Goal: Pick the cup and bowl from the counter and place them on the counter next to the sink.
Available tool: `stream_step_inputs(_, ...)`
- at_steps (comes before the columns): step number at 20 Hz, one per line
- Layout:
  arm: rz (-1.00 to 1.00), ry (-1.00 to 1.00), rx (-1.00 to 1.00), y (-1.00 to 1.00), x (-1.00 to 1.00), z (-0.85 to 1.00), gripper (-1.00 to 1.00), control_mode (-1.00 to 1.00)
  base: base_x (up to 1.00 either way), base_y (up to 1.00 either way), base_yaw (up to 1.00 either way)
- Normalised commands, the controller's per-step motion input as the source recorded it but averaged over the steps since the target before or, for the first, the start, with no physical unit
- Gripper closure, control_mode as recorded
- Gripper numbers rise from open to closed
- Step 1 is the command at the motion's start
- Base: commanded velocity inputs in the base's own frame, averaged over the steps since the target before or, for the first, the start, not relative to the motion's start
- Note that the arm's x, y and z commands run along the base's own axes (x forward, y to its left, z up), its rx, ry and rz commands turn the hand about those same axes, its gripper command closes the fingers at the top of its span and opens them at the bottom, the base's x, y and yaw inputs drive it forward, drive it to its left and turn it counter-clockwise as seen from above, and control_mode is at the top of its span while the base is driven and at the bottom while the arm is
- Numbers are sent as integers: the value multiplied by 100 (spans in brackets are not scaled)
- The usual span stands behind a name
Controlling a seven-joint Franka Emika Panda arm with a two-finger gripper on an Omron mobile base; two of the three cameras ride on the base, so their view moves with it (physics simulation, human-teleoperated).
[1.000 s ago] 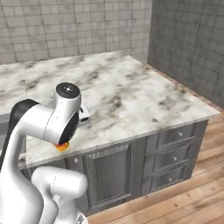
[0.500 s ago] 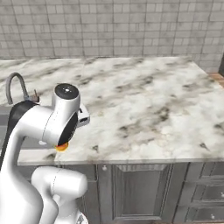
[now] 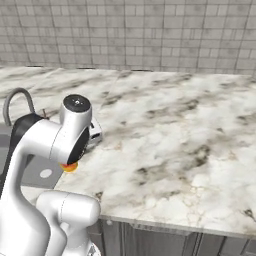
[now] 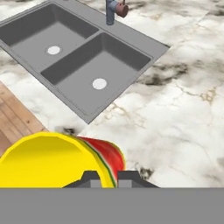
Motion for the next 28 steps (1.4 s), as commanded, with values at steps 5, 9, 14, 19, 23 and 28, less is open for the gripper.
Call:
stream_step_inputs(5, 0, 0, 0, 0, 0, 0, 100, 100, 15, -12, -1)
stream_step_inputs(9, 0, 0, 0, 0, 0, 0, 100, 100, 0, 0, 0)
stream_step_inputs(14, 0, 0, 0, 0, 0, 0, 100, 100, 0, 0, 0)
stream_step_inputs(19, 0, 0, 0, 0, 0, 0, 100, -100, 0, 0, 0)
stream_step_inputs(23, 0, 4, 0, 5, 0, -15, 100, -100, 0, 0, 0)
stream_step_inputs(28, -2, 9, 0, 13, 0, -27, 100, -100, 0, 0, 0)
